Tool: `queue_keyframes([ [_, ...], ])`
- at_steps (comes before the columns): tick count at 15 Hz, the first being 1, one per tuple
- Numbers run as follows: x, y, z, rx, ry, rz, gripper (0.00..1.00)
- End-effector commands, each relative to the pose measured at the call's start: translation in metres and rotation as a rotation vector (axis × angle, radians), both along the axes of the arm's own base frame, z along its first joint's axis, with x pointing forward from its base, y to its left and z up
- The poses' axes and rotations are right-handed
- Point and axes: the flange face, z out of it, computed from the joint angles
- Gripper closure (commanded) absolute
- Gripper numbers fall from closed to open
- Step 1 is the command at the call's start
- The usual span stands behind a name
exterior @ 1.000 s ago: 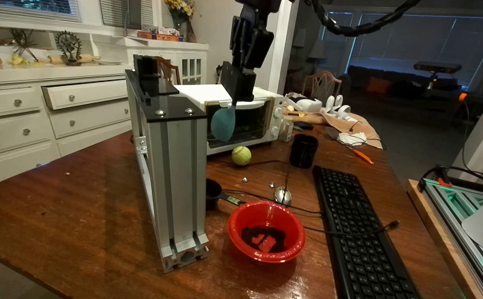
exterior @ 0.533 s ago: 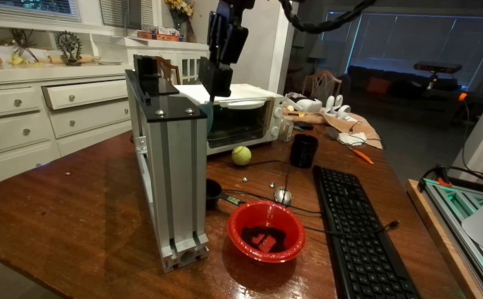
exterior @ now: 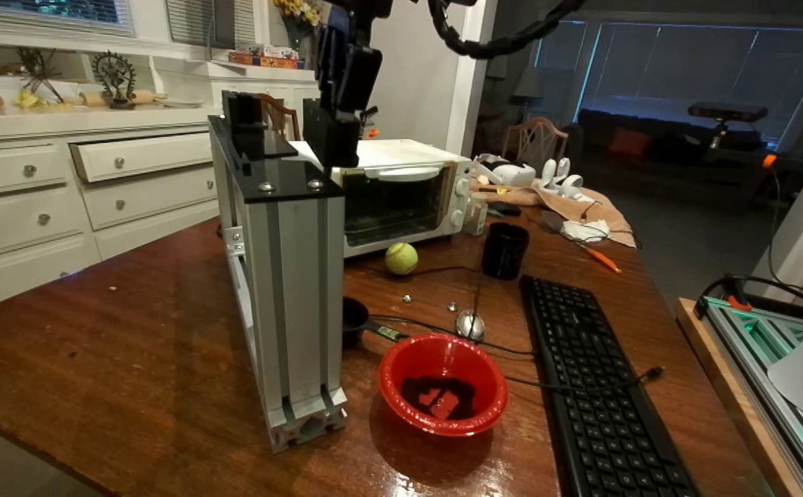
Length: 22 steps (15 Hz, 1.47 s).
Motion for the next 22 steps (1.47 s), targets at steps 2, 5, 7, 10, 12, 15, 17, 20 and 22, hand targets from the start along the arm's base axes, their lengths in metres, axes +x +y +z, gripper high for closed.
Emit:
queue_keyframes([
  [2,0.012,0.001,0.009,-0.02,0.037,-0.016,0.77],
  [5,0.02,0.001,0.012,-0.013,0.061,-0.024,0.77],
  [7,0.026,0.003,0.013,-0.006,0.079,-0.025,0.77],
  [10,0.033,0.007,0.009,-0.007,0.104,-0.023,0.77],
  [12,0.037,0.011,0.006,-0.002,0.118,-0.019,0.77],
  [15,0.042,0.018,0.002,0.006,0.127,-0.008,0.77],
  [17,0.046,0.02,0.003,0.012,0.116,0.002,0.77],
  [20,0.052,0.021,0.002,0.023,0.111,0.021,0.77],
  [22,0.053,0.021,0.0,0.027,0.122,0.03,0.77],
])
